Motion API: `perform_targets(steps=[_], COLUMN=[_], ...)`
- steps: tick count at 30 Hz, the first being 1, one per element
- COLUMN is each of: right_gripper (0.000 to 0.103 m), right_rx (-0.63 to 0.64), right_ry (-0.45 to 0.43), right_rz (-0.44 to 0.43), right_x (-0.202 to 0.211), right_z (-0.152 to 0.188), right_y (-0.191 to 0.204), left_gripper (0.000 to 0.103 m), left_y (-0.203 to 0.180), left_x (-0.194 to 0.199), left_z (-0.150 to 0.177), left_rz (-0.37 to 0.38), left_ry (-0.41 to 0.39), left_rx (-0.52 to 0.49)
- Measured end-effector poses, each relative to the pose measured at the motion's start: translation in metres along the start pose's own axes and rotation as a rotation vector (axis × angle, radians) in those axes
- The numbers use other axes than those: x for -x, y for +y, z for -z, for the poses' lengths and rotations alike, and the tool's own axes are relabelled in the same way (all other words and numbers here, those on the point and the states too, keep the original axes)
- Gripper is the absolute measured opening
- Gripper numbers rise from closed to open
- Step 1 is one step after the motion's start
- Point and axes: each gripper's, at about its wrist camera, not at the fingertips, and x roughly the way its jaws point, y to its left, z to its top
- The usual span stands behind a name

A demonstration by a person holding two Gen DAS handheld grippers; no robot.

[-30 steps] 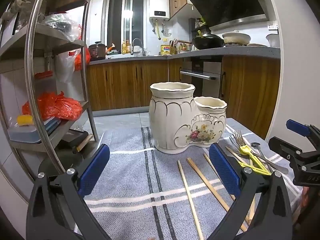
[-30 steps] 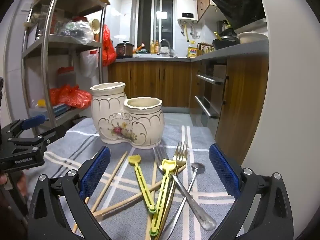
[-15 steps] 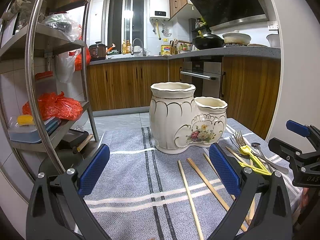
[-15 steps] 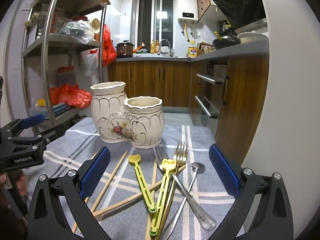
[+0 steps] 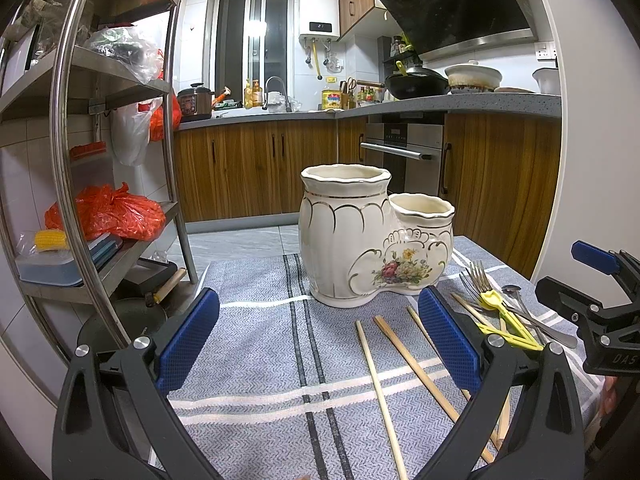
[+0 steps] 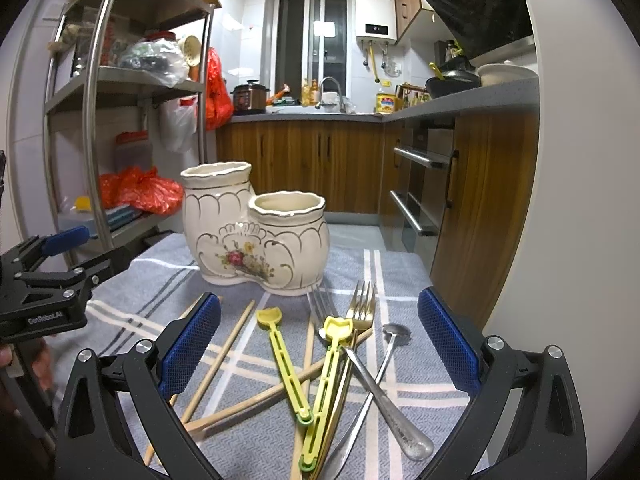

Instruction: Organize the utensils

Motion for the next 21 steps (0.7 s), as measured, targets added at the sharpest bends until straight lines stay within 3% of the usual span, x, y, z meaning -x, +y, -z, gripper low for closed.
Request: perform_targets(steps=[21], right_gripper=[0.098], right_rx=[0.002], right_ry=[0.014], right_rz=[-0.001], right_x=[-0.0070], right_z=[0.0022], right_y=[-0.0024], left_gripper=[0.098], left_y=[-0.0001], left_x=[0.0003], left_z=[0.0000], left_rz=[-0.001], left_ry=[0.003], left_rx=[0.000])
